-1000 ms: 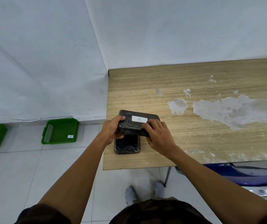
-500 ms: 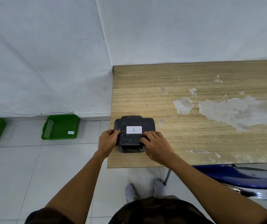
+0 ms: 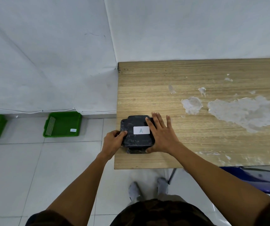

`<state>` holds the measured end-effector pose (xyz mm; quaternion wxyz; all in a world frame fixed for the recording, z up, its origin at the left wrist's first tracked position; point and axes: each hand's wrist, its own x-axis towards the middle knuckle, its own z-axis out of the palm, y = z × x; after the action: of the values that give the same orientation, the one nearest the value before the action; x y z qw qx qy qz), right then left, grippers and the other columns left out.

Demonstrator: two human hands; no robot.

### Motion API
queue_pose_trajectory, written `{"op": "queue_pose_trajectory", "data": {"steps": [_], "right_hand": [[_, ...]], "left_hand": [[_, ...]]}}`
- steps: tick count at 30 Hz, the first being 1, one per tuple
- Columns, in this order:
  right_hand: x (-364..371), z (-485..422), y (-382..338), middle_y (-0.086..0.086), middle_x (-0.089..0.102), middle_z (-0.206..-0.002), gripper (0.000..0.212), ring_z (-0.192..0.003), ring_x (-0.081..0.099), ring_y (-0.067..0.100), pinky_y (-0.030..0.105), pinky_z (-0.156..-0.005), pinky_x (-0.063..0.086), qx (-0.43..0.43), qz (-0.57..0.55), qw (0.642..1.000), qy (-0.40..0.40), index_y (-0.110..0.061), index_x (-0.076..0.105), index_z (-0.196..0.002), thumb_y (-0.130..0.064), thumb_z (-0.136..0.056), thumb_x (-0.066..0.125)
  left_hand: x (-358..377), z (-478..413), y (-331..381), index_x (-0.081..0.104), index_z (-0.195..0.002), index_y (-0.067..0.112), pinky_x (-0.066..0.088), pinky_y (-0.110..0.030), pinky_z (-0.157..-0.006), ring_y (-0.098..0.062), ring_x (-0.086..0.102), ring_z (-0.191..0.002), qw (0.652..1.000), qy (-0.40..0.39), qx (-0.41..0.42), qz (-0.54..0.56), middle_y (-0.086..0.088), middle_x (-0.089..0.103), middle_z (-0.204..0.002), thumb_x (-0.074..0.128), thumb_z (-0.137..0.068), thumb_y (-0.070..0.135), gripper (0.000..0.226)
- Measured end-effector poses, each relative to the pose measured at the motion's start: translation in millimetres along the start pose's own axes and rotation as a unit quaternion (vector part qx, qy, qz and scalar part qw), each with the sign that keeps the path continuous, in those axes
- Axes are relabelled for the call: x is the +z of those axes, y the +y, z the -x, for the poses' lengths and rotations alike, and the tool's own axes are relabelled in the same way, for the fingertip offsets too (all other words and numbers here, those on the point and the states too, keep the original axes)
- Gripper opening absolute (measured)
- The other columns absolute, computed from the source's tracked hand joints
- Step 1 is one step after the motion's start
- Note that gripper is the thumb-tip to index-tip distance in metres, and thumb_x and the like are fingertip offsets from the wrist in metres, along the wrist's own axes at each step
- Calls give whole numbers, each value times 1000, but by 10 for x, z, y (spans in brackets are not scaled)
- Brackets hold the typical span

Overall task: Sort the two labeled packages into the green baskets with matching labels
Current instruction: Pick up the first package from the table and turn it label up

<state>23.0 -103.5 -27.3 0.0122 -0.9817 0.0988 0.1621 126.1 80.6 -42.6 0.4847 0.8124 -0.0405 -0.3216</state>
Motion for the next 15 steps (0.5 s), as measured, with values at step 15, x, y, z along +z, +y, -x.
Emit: {"op": "queue_pose_trajectory", "data": {"steps": [15], "right_hand": [[-145, -202, -70, 14, 22, -151, 128, -140, 21, 33, 46, -114, 22, -37, 11, 999, -5, -7, 8, -150, -65, -56, 73]], "left_hand": [[-181, -29, -44, 62, -99, 11, 46, -22, -75, -14, 62, -91, 998, -41, 32, -20, 0, 67, -96, 39, -95, 48, 44]]}}
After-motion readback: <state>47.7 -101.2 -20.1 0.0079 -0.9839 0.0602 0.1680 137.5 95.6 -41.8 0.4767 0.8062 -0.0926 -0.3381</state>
